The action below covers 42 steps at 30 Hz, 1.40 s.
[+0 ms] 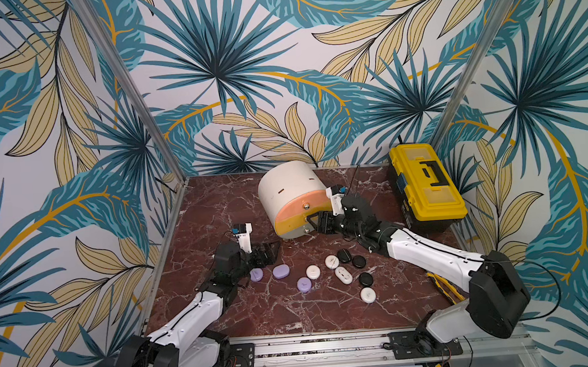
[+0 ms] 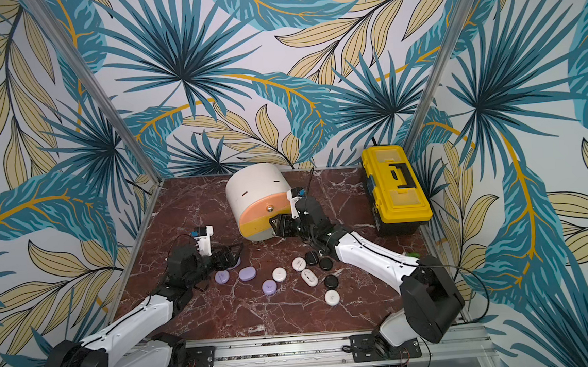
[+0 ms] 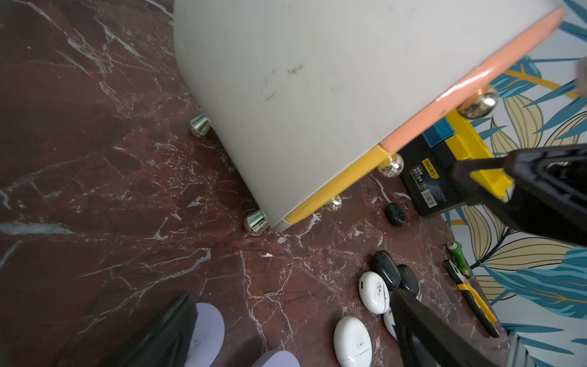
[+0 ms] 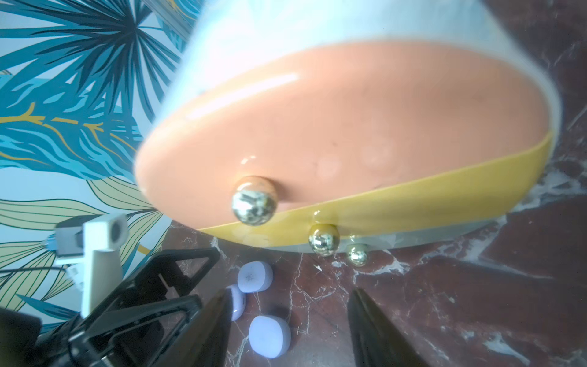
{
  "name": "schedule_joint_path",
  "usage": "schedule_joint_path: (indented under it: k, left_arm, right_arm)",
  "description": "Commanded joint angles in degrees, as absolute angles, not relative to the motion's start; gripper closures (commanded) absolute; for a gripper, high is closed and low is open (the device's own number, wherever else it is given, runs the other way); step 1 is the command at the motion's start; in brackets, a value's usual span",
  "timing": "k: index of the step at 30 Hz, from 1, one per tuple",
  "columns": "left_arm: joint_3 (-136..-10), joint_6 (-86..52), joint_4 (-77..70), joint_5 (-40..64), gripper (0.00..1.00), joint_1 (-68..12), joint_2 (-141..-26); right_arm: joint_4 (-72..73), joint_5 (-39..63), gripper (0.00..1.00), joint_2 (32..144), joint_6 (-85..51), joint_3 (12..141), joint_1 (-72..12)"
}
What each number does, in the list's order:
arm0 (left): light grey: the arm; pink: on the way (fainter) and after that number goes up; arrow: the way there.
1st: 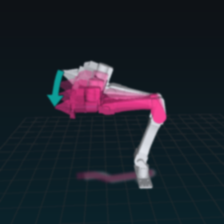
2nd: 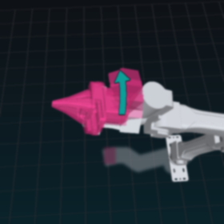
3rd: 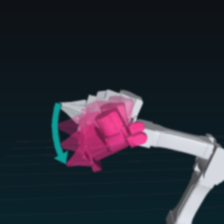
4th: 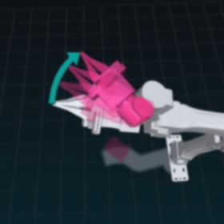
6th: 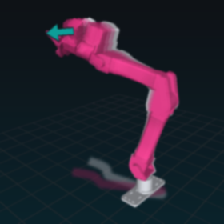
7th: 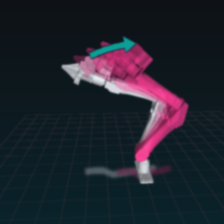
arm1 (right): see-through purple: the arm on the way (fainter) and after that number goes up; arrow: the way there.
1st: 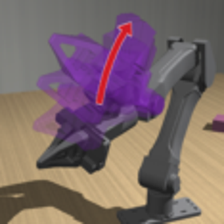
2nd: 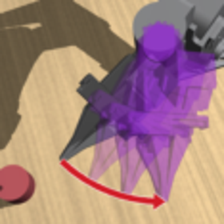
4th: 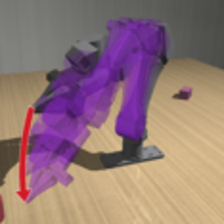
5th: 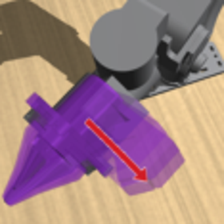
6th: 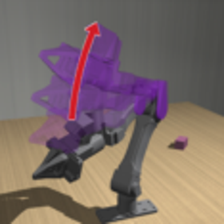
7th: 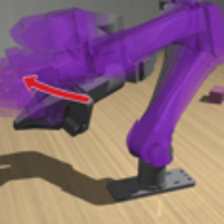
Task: Put the bluetooth earphones in the drawer according to color
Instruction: Move the storage box to the center of the board, then open the drawer in the storage box.
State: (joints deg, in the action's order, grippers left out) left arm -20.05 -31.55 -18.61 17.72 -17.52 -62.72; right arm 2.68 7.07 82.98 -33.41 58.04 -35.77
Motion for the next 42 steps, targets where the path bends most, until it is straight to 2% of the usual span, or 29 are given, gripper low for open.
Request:
schedule_joint_path:
  k: [1, 7, 25, 38, 42]
  left_arm:
    - [-25.33, -28.99, -15.91, 15.37, 0.0, -18.17, -65.35]
    - [-30.83, -26.38, -7.95, 11.95, 0.0, -18.18, -70.57]
    - [-32.96, -26.8, -5.97, 11.55, 0.0, -16.92, -73.22]
    - [-32.68, -27.02, -6.5, 12.21, 0.0, -16.85, -73.13]
    - [-32.7, -27.06, -6.6, 12.37, 0.0, -16.81, -73.15]
  right_arm:
    - [-1.22, 6.55, 0.41, 82.23, -31.71, 59.13, -36.03]
    - [-4.83, 7.23, 0.44, 85.24, -31.64, 65.31, -35.95]
    - [-10.28, 7.98, 0.63, 93.99, -33.24, 77.31, -36.13]
    - [-11.64, 7.92, 0.65, 96.58, -33.7, 79.72, -36.45]
    - [-11.71, 7.09, 0.69, 96.25, -33.75, 79.55, -36.52]
